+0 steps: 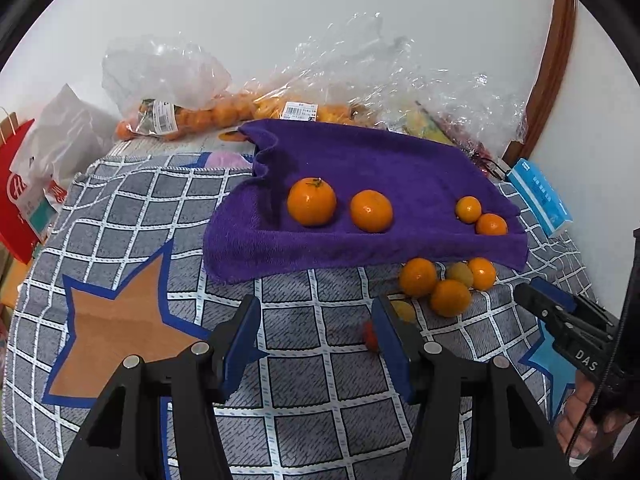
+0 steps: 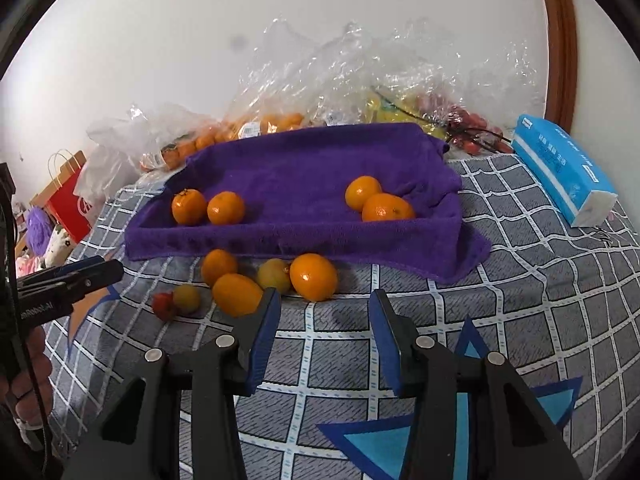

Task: Organize fruits
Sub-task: 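Move the right tool to an orange in the fruit row and close on it, then close the left tool on the small red tomato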

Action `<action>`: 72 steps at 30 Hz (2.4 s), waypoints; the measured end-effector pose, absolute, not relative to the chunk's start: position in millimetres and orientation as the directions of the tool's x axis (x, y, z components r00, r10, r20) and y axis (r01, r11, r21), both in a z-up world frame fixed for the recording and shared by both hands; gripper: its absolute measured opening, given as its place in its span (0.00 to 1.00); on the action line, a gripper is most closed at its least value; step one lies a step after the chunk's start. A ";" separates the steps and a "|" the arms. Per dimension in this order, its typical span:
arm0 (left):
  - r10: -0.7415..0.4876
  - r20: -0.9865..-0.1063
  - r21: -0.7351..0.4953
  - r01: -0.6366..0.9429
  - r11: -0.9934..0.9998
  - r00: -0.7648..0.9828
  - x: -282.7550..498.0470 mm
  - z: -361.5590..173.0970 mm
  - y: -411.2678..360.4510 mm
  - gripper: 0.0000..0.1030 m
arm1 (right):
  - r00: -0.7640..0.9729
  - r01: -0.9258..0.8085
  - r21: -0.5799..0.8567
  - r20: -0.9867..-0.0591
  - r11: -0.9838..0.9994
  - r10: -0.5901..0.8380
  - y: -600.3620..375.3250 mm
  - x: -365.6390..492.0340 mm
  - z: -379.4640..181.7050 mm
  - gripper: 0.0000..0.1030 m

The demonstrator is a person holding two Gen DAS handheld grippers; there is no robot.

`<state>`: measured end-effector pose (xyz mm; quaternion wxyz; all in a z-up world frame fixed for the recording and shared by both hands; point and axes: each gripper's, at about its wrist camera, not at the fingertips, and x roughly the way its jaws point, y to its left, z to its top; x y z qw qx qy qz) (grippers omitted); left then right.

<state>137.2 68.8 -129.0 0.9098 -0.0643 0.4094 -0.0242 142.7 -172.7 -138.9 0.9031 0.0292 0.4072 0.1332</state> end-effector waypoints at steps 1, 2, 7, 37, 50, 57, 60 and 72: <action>-0.098 -0.744 -0.139 -0.010 0.990 0.661 138.2 -130.4 69.0 0.54 | 0.626 -0.215 0.161 -0.734 0.963 0.262 -172.5 144.9 -140.1 0.39; -0.099 -0.747 -0.142 -0.012 0.990 0.658 139.7 -131.8 68.9 0.54 | 0.623 -0.214 0.161 -0.737 0.963 0.262 -172.5 146.1 -140.1 0.38; -0.112 -0.761 -0.157 -0.014 0.988 0.639 147.1 -139.3 70.1 0.54 | 0.637 -0.220 0.142 -0.728 0.965 0.252 -170.8 150.1 -136.9 0.38; -0.206 -0.744 -0.232 0.043 0.972 0.635 154.8 -153.0 79.5 0.54 | 0.557 -0.247 0.081 -0.803 0.966 0.210 -143.0 191.9 -170.7 0.39; -0.271 -0.768 -0.243 0.127 0.962 0.581 139.0 -157.8 55.0 0.54 | 0.603 -0.247 0.099 -0.763 0.964 0.233 -151.2 166.0 -153.9 0.31; -0.217 -0.779 -0.188 0.110 0.976 0.589 141.3 -162.1 39.6 0.53 | 0.617 -0.238 0.113 -0.750 0.965 0.240 -164.7 146.6 -146.4 0.31; -0.197 -0.783 -0.174 0.097 0.980 0.589 144.8 -162.5 37.1 0.48 | 0.615 -0.232 0.122 -0.750 0.965 0.243 -171.0 139.8 -146.3 0.31; -0.171 -0.793 -0.152 0.082 0.985 0.585 151.7 -166.8 28.2 0.23 | 0.622 -0.203 0.132 -0.748 0.970 0.232 -192.7 122.0 -145.4 0.31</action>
